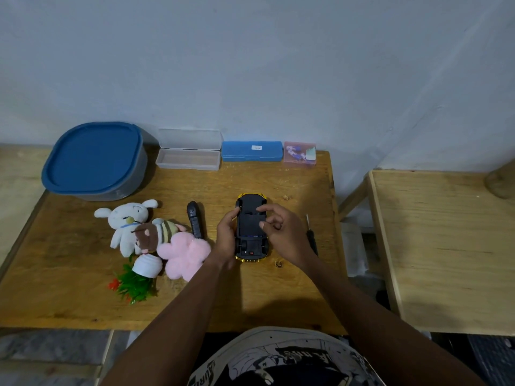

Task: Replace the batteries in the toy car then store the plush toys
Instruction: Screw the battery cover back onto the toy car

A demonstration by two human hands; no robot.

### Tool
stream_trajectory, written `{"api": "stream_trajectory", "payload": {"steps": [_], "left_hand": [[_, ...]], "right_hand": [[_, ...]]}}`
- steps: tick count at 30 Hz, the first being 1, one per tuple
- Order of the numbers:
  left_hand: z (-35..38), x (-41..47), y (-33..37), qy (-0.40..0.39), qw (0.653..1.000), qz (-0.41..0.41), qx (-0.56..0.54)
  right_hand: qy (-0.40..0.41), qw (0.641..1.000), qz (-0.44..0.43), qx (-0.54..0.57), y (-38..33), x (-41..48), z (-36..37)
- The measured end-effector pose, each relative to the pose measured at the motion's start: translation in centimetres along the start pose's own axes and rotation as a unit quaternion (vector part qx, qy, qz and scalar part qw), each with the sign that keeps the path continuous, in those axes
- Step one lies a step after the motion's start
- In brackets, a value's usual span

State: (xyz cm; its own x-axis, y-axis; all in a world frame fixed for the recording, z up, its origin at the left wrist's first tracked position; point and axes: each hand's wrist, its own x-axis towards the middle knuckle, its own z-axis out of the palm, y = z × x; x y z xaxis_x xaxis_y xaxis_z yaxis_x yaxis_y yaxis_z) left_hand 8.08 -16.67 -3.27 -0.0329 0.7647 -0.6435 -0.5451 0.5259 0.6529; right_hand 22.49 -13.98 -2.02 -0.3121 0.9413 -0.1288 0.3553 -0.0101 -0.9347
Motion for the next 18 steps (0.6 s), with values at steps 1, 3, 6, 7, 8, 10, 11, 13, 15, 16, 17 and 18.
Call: {"api": "stream_trajectory", "payload": {"steps": [1, 3, 6, 7, 8, 10, 11, 13, 15, 16, 17, 18], "left_hand": [[0.05, 0.03, 0.0, -0.002, 1.0, 0.001, 0.0], [0.13, 0.04, 0.06, 0.001, 1.0, 0.002, -0.001], [0.25, 0.21, 0.19, 0.008, 1.0, 0.005, -0.001], [0.27, 0.23, 0.24, 0.008, 1.0, 0.005, -0.001], [0.28, 0.26, 0.26, 0.008, 1.0, 0.006, 0.002], [0.18, 0.34, 0.17, 0.007, 1.0, 0.006, 0.006], [0.24, 0.24, 0.15, 0.004, 1.0, 0.005, 0.008], [0.26, 0.2, 0.07, -0.003, 1.0, 0.001, 0.009], [0.29, 0.18, 0.01, 0.001, 1.0, -0.001, 0.01], [0.3, 0.18, -0.01, 0.005, 1.0, -0.001, 0.011], [0.25, 0.21, -0.07, 0.007, 1.0, -0.001, 0.012], [0.2, 0.25, -0.16, 0.011, 1.0, -0.001, 0.013]], "right_hand": [[0.0, 1.0, -0.001, -0.002, 0.01, 0.05, -0.05], [0.0, 1.0, -0.002, -0.003, -0.04, 0.18, -0.16], [-0.001, 1.0, -0.005, -0.006, -0.13, 0.41, -0.28], [-0.002, 1.0, -0.005, -0.006, -0.13, 0.47, -0.31], [-0.003, 1.0, -0.005, -0.004, -0.12, 0.51, -0.32], [-0.003, 1.0, -0.004, -0.001, -0.1, 0.48, -0.31], [-0.004, 1.0, -0.003, 0.0, -0.07, 0.43, -0.29], [-0.005, 1.0, -0.006, 0.001, 0.05, 0.36, -0.25], [-0.005, 1.0, -0.007, 0.002, 0.21, 0.2, -0.21], [-0.006, 1.0, -0.007, 0.005, 0.28, 0.14, -0.19], [-0.004, 1.0, -0.006, 0.007, 0.43, 0.1, -0.13], [-0.002, 1.0, -0.005, 0.008, 0.59, 0.05, -0.07]]}}
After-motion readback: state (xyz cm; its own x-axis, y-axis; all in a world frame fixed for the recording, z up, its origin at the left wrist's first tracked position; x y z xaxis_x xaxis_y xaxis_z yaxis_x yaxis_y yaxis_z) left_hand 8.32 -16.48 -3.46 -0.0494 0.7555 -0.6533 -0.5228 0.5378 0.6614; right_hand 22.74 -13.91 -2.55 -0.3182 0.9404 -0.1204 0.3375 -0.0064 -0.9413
